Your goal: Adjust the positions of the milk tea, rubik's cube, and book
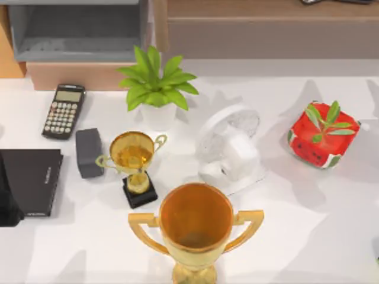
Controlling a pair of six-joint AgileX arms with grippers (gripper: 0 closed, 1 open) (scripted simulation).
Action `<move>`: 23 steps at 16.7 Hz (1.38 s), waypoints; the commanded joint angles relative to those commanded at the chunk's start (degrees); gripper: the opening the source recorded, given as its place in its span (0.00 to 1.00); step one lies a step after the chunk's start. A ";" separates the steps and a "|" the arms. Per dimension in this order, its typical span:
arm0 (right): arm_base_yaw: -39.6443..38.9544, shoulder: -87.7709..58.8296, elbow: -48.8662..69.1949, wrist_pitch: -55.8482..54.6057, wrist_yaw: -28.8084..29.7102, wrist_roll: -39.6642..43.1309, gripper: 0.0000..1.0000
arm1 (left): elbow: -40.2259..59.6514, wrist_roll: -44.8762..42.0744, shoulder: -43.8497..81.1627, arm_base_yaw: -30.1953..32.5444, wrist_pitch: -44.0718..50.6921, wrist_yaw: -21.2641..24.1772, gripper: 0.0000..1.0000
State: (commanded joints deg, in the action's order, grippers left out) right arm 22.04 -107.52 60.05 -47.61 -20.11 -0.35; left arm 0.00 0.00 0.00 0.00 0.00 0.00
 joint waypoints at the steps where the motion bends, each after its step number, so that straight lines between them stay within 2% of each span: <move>1: 0.00 -0.13 0.16 0.01 0.02 0.01 1.00 | 0.00 0.00 0.00 0.00 0.00 0.00 1.00; 11: -3.11 -13.39 19.79 6.05 3.18 0.12 1.00 | 0.00 0.00 0.00 0.00 0.00 0.00 1.00; 17: -3.14 -14.42 21.82 7.21 3.53 0.11 1.00 | 0.00 0.00 0.00 0.00 0.00 0.00 1.00; 23: -3.14 -14.42 21.82 7.21 3.53 0.11 0.55 | 0.00 0.00 0.00 0.00 0.00 0.00 1.00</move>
State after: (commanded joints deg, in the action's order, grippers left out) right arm 18.90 -121.94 81.87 -40.39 -16.58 -0.23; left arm 0.00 0.00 0.00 0.00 0.00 0.00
